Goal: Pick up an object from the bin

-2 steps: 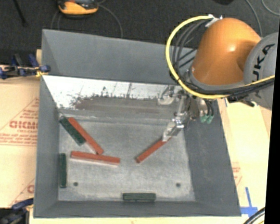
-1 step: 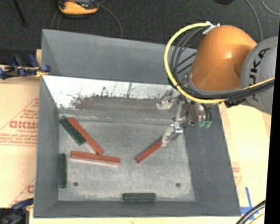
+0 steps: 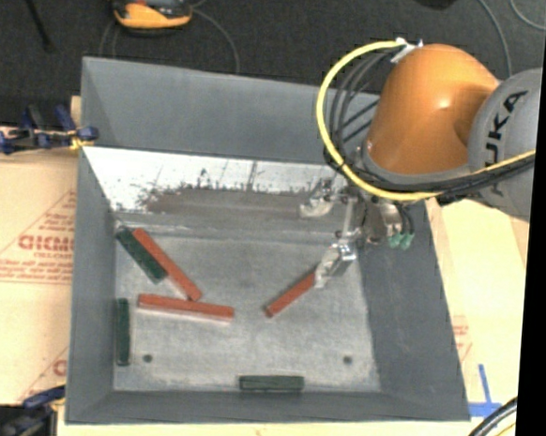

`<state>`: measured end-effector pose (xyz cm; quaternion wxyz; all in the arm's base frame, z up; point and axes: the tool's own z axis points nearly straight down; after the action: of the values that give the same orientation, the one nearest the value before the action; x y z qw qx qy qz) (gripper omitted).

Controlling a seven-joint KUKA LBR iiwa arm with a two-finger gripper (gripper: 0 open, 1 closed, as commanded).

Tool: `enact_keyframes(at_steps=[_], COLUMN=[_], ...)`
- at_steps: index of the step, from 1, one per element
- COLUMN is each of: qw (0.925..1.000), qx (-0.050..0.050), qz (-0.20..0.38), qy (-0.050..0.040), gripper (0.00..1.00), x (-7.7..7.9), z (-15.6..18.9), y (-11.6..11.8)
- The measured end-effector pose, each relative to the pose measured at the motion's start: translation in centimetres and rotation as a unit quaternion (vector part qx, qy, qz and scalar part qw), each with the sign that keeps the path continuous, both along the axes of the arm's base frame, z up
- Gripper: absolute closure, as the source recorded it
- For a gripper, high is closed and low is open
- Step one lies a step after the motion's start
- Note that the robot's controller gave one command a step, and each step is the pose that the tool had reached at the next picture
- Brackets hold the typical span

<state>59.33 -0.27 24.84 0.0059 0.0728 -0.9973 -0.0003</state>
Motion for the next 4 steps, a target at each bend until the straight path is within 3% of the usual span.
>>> enact_keyframes(at_steps=[1, 2, 3, 4], qw=[0.9985, 0.9977, 0.9976, 0.9976], qx=[-0.001, 0.0, -0.001, -0.001], qz=[0.052, 0.067, 0.069, 0.07], qy=[-0.0158, -0.0112, -0.0039, -0.004], gripper=[0.0, 0.0, 1.0, 1.0], x=[0.4, 2.4, -2.2, -2.2], z=[-0.8, -7.9, -16.9, -16.9], y=[-0.2, -3.0, -2.5, -2.5])
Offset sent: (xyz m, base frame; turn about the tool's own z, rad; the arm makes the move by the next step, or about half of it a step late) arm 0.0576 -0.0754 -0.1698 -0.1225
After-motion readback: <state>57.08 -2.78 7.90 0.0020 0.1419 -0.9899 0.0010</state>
